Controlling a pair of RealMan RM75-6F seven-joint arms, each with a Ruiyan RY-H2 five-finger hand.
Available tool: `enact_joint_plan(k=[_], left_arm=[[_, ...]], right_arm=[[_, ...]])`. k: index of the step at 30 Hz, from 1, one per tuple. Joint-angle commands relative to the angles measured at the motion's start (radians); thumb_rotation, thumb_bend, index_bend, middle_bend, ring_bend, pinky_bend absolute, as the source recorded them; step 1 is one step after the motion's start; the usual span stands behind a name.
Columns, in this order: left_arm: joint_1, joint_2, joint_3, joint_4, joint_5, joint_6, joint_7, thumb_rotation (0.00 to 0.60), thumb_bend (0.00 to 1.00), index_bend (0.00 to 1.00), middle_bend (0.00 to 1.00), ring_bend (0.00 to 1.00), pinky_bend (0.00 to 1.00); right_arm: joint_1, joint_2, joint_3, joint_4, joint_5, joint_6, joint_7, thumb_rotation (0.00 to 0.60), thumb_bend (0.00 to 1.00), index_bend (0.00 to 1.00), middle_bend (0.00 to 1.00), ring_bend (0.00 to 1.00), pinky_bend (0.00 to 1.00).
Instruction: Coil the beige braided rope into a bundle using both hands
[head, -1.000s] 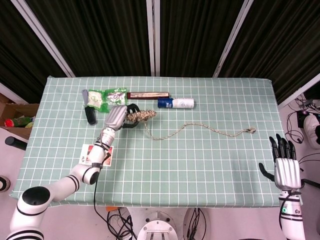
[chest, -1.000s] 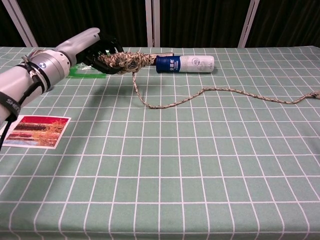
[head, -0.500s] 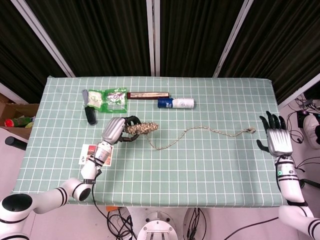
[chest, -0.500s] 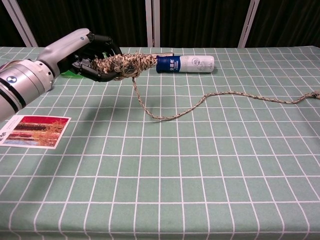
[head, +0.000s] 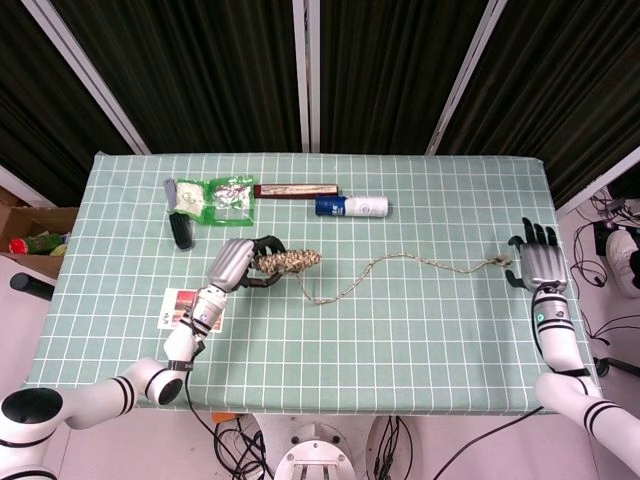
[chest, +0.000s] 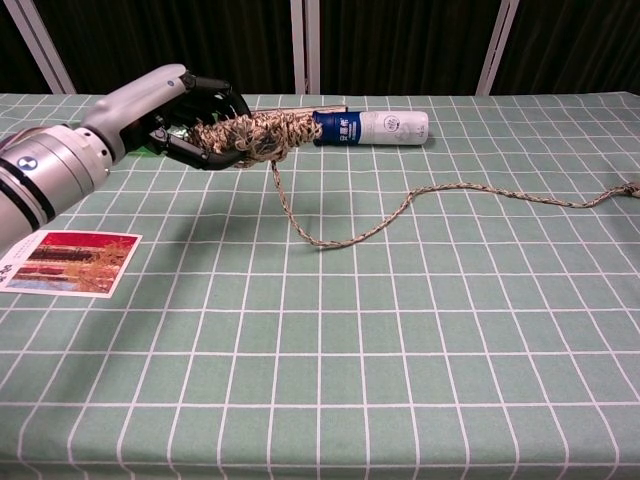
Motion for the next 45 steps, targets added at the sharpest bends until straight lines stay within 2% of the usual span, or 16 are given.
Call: enact_joint_plan(k=[1,4,13,18,23,39,45], left_arm=[[0.000,0.000,0.002,0.003,0.002,-0.003,-0.003,0.600,0.42,0.73,0.72,0.57,0.56],[0.000,-0.001,0.002,0.006,0.001,-0.007,-0.004,0.600,0.42,0.73,0.72,0.57,0.56],[0.002,0.001,-0.005,-0.007,-0.016,-0.015,0.045,0.600,0.44,0.73,0.72,0.57,0.56],[0.006,0.002,-0.011,-0.016,-0.029,-0.017,0.071,0.600,0.44,0.73,0.72,0.57,0.56],[0.007,0.008,-0.014,-0.027,-0.035,-0.024,0.082,0.600,0.44,0.73,0.72,0.57,0.56],[-0.002,0.000,-0.022,-0.023,-0.043,-0.047,0.079,0.600,0.44,0.73,0.72,0.57,0.56],[-0.001,-0.001,-0.024,-0.024,-0.045,-0.047,0.076,0.600,0.44,0.73,0.72,0.57,0.56]], right_arm=[[0.017,-0.034,-0.002,0.044,0.002,-0.003,0.015,0.600,0.28,0.37,0.02,0.00,0.00],[0.027,-0.061,-0.010,0.086,-0.007,-0.007,0.038,0.600,0.29,0.41,0.03,0.00,0.00],[0.056,-0.133,-0.023,0.188,-0.032,-0.017,0.098,0.600,0.32,0.43,0.05,0.00,0.00],[0.063,-0.159,-0.029,0.228,-0.051,-0.008,0.133,0.600,0.33,0.48,0.06,0.00,0.00],[0.064,-0.171,-0.034,0.254,-0.062,-0.004,0.156,0.600,0.34,0.52,0.07,0.00,0.00],[0.062,-0.186,-0.034,0.297,-0.067,-0.007,0.185,0.600,0.36,0.53,0.08,0.00,0.00],[0.062,-0.195,-0.034,0.310,-0.067,-0.013,0.194,0.600,0.37,0.58,0.10,0.00,0.00]])
